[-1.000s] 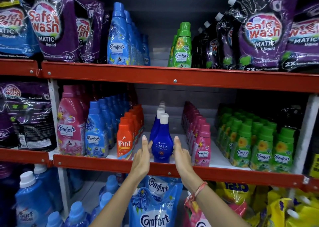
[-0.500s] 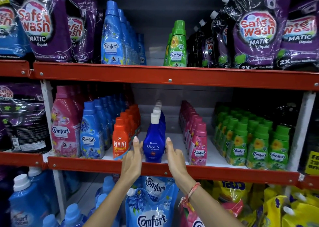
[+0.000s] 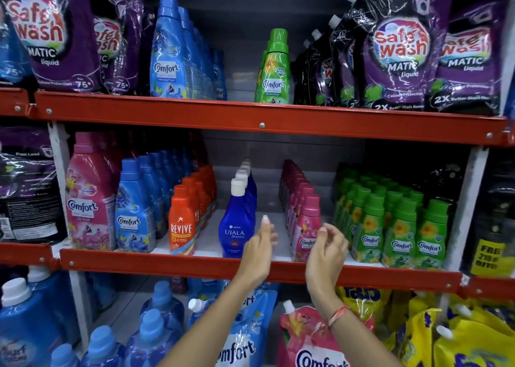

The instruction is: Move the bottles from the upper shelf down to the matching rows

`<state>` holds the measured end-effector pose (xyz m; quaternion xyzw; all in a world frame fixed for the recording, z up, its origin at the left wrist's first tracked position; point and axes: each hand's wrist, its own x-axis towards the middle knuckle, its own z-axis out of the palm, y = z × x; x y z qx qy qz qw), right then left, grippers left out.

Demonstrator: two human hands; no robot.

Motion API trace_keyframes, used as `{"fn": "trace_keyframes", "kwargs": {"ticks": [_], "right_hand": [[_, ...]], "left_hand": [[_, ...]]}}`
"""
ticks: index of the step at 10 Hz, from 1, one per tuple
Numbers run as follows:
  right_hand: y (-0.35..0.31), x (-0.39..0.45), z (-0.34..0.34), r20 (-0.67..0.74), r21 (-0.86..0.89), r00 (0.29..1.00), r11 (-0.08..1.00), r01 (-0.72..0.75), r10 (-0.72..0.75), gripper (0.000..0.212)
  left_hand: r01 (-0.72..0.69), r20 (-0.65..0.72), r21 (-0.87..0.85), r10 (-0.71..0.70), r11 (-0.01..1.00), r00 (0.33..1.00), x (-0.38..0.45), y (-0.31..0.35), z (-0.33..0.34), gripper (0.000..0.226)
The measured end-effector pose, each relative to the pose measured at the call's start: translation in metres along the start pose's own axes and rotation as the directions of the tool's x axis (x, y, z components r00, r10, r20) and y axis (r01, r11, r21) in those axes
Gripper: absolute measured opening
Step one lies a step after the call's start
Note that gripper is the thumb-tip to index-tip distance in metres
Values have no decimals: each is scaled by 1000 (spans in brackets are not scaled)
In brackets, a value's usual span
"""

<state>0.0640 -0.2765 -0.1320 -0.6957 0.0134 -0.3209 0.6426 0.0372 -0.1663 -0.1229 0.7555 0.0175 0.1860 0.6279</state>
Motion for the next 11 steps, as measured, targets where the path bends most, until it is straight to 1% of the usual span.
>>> {"fn": "trace_keyframes", "kwargs": {"ticks": [1, 2, 3, 4, 5, 6, 7, 8, 9, 10, 11], "right_hand": [[9, 9, -7, 105, -90, 988, 990, -108, 117, 46], [10, 13, -13, 199, -154, 969, 981, -114, 144, 54], [6, 18, -20, 251, -184, 955, 976, -117, 161, 53], [2, 21, -24, 282, -197, 941, 971, -135, 188, 51], [1, 23, -25, 283, -195, 937, 969, -153, 204, 52], [0, 24, -25, 267, -207, 941, 966, -155, 208, 52], [0, 23, -25, 263, -212, 945, 967, -142, 197, 50], [0, 22, -25, 261, -220, 948, 967, -127, 184, 50], [2, 23, -25, 271, -200, 945, 971, -129, 181, 51], [0, 21, -25, 264, -199, 945, 970, -142, 192, 51], [1, 23, -27, 259, -195, 951, 973, -120, 170, 46]], "left_hand": [[95, 99, 35, -98, 995, 990, -5, 16, 19, 96], [156, 180, 16, -157, 988, 971, -7, 24, 29, 94], [182, 179, -8, -178, 983, 968, -5, 27, 30, 110], [176, 182, -19, -169, 984, 969, 2, 18, 32, 128], [162, 196, -12, -156, 987, 968, 2, 22, 33, 120], [161, 213, -4, -157, 987, 964, 4, 23, 33, 124], [164, 216, -18, -156, 986, 964, 13, 13, 34, 135], [175, 213, -33, -164, 984, 963, 9, 17, 33, 128], [181, 224, 1, -177, 983, 958, 7, 21, 33, 120], [161, 256, 51, -169, 986, 952, 7, 19, 31, 118], [104, 258, 147, -139, 984, 956, -1, 21, 29, 95]]}}
